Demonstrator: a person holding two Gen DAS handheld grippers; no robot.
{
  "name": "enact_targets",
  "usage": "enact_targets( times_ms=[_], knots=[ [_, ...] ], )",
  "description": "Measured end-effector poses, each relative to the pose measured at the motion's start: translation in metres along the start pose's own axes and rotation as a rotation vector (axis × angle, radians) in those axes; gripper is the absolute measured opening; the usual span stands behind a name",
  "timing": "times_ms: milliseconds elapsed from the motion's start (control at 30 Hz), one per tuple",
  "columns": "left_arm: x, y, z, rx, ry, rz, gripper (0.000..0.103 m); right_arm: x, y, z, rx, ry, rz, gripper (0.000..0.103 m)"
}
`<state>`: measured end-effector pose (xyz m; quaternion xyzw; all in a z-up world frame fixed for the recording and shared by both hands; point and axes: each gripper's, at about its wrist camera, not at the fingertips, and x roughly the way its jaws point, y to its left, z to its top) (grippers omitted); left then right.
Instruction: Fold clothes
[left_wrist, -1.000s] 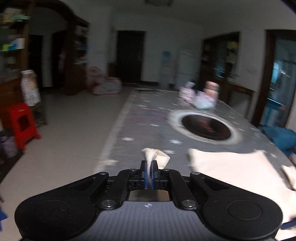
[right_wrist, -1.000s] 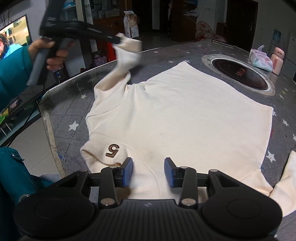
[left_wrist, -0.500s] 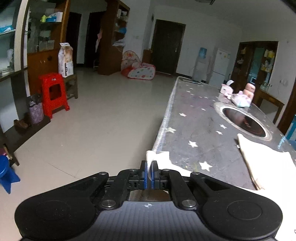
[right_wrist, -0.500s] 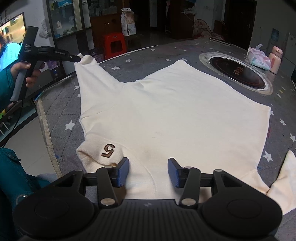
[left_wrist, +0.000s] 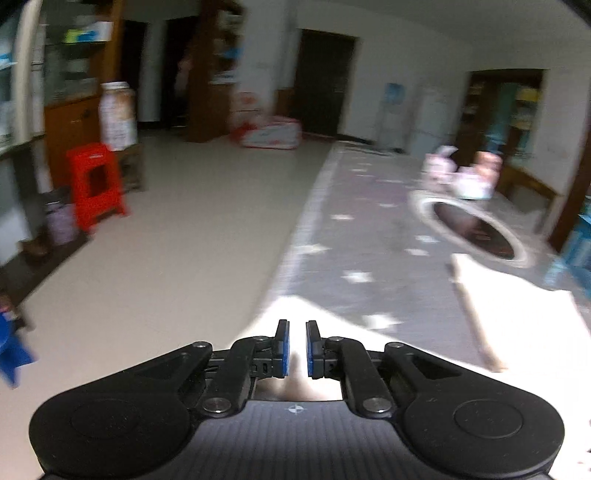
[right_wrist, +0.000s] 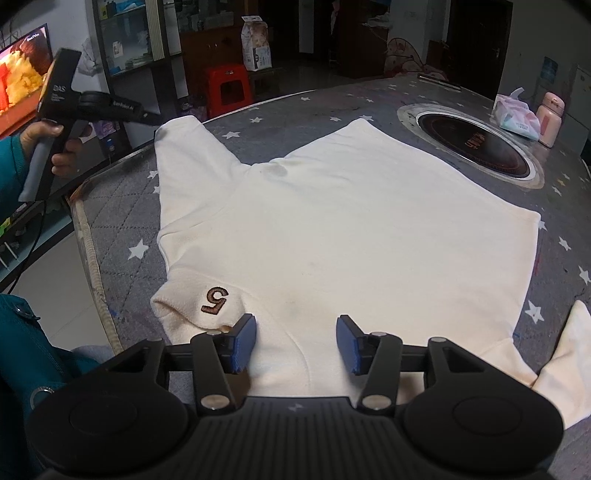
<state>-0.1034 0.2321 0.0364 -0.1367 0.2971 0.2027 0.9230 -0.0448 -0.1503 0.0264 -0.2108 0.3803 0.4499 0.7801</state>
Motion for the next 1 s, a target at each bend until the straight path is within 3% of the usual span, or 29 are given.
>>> enact_targets(
  times_ms=[167, 267, 733, 833, 1000],
  knots=[
    [0.021, -0.035, 0.005, 0.054, 0.034, -0.086, 0.01, 0.0, 0.0, -0.001, 0.004, -0.002, 0.0, 0.05],
    [0.036, -0.03, 0.002, 0.049, 0.062, -0.015, 0.01, 0.0, 0.0, -0.001, 0.004, -0.003, 0.0, 0.05],
    [0.012, -0.011, -0.007, 0.075, 0.118, 0.2, 0.011, -0.004, -0.001, -0.006, 0.022, -0.019, 0.007, 0.05],
    [0.003, -0.02, 0.002, 0.045, 0.095, 0.122, 0.011, -0.005, -0.004, -0.006, 0.044, -0.029, 0.009, 0.05],
    [-0.015, -0.069, 0.015, 0.069, 0.032, -0.161, 0.011, -0.01, -0.006, -0.003, 0.059, -0.041, 0.012, 0.051]
  ],
)
